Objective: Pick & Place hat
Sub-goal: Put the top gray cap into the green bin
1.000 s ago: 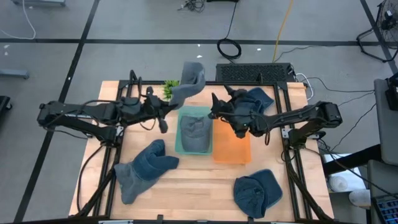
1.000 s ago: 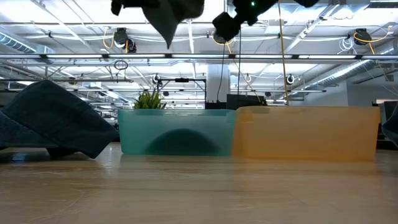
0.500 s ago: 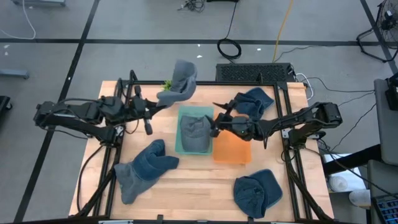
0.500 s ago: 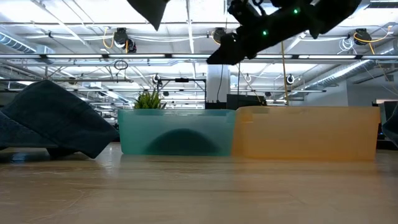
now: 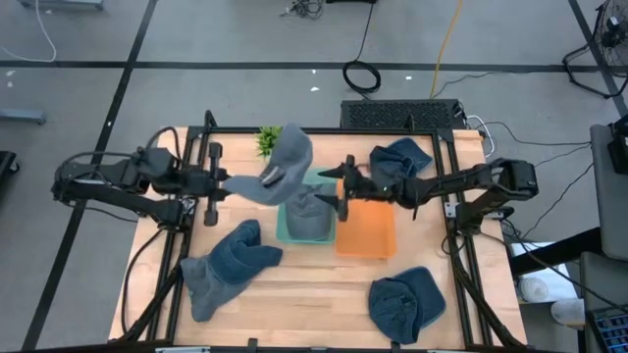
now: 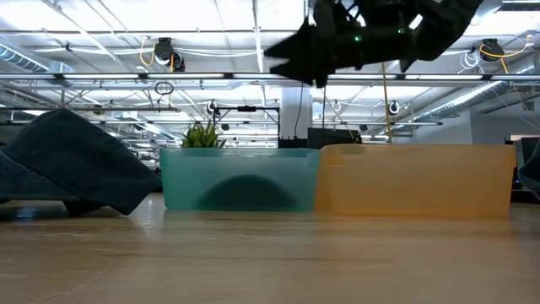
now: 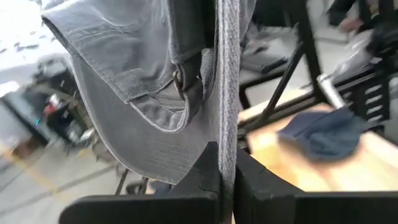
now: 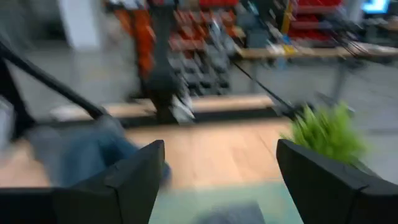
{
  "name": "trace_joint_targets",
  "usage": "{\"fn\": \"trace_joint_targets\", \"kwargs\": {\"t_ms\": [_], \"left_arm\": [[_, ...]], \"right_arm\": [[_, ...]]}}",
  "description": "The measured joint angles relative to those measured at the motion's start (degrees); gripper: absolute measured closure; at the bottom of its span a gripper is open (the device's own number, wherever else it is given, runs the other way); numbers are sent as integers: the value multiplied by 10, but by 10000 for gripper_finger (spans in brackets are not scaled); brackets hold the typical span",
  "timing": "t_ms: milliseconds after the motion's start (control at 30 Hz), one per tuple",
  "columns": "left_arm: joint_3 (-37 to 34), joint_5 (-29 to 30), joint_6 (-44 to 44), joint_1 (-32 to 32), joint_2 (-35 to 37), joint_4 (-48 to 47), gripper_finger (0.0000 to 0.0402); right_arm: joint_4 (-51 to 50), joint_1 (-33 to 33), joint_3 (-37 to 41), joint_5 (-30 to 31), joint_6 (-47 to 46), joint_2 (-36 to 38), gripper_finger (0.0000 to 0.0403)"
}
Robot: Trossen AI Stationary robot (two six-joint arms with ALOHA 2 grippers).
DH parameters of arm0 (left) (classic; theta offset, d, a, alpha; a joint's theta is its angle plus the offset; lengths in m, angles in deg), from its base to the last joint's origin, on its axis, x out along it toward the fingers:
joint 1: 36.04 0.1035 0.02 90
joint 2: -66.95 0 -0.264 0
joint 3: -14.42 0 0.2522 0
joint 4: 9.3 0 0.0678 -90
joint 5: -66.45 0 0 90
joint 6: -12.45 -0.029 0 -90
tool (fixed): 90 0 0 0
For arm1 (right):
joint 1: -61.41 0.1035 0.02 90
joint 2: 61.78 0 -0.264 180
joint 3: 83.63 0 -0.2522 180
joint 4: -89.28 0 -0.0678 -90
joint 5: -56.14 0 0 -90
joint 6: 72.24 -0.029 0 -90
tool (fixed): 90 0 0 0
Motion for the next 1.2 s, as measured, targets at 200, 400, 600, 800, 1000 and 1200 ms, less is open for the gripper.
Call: {"fn": "trace_joint_targets", "kwargs": {"t_ms": [200,400,600,800,1000,1200], "left_arm": [[-11,-109,-1,25,2,51,394],[-59,-203,14,81,2,148,394],[-117,-306,38,129,-23,291,395],[-147,-387,73,162,-97,402,395],[-147,-424,113,172,-190,503,395],[-145,-427,139,180,-248,545,395]], "right_arm": [[135,-44,0,-149,-55,0,119],[197,-52,0,-241,-91,0,120],[197,-51,0,-242,-107,0,120],[219,-51,0,-282,-147,0,120],[227,-43,0,-303,-155,0,120],[227,-33,0,-345,-155,0,120]]}}
